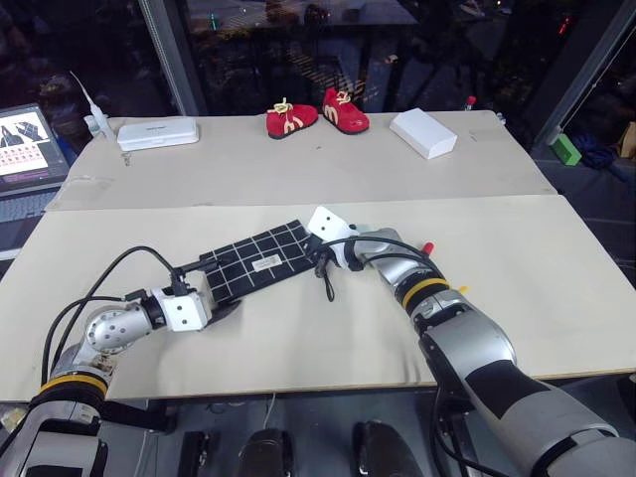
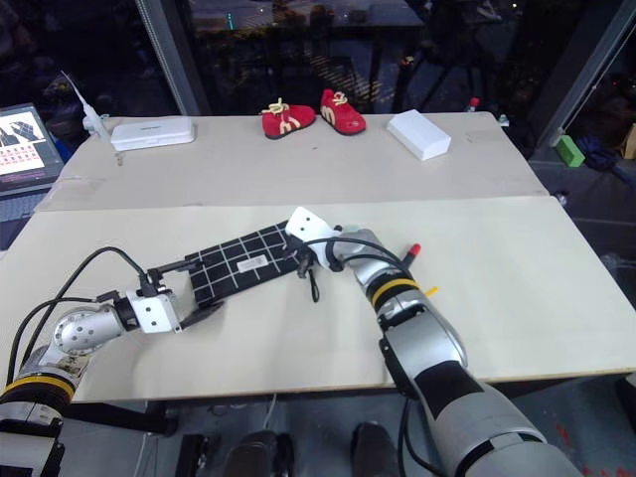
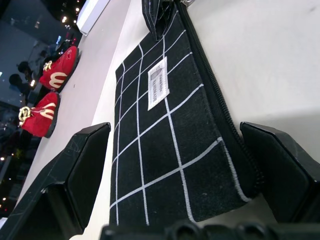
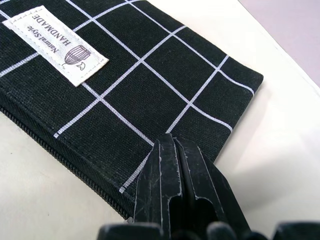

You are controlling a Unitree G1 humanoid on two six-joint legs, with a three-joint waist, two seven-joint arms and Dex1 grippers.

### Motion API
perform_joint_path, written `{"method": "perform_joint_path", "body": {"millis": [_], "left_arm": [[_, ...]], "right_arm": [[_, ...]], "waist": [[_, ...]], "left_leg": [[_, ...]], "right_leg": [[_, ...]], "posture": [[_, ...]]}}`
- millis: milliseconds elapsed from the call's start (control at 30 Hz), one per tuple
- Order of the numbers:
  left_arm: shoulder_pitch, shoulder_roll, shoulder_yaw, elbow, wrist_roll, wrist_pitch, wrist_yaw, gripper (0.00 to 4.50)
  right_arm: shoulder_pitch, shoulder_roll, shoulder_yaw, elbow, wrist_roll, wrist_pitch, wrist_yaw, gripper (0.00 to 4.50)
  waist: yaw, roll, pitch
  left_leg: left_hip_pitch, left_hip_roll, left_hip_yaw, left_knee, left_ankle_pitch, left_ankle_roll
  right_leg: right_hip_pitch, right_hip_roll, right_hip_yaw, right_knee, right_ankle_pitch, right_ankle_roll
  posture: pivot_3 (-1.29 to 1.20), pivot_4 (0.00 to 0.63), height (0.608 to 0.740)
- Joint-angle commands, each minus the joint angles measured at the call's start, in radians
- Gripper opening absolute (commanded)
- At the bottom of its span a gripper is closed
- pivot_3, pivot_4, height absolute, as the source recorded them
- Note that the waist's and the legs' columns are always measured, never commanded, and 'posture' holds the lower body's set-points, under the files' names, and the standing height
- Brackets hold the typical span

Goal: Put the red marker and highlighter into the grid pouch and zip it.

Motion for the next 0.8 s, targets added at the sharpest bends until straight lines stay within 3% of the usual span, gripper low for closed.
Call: {"method": "perform_joint_path", "body": {"millis": [33,333,800], "left_arm": [[-0.017,0.027,-0.015,0.067,0.042,-0.015,0.017,3.42],[-0.060,-0.005,-0.042,0.109,-0.003,-0.039,-0.025,0.16],[-0.044,-0.052,-0.018,-0.023,-0.179,0.139,-0.177,0.07]], "right_arm": [[-0.009,-0.023,-0.015,0.001,-0.003,0.000,-0.006,0.00],[0.002,-0.041,-0.019,-0.012,0.001,0.003,0.002,0.00],[0.014,-0.030,-0.053,-0.049,0.053,0.007,0.070,0.00]], "waist": [[-0.002,0.000,0.000],[-0.010,0.000,0.000],[-0.012,0.000,0.000]], "left_leg": [[0.000,0.000,0.000,0.000,0.000,0.000],[0.000,0.000,0.000,0.000,0.000,0.000],[-0.001,0.000,0.000,0.000,0.000,0.000]], "right_leg": [[0.000,0.000,0.000,0.000,0.000,0.000],[0.000,-0.001,-0.002,0.000,0.000,0.000],[0.000,-0.001,-0.003,-0.001,0.000,0.000]], "posture": [[0.00,0.150,0.740],[0.00,0.150,0.740],[0.00,0.150,0.740]]}}
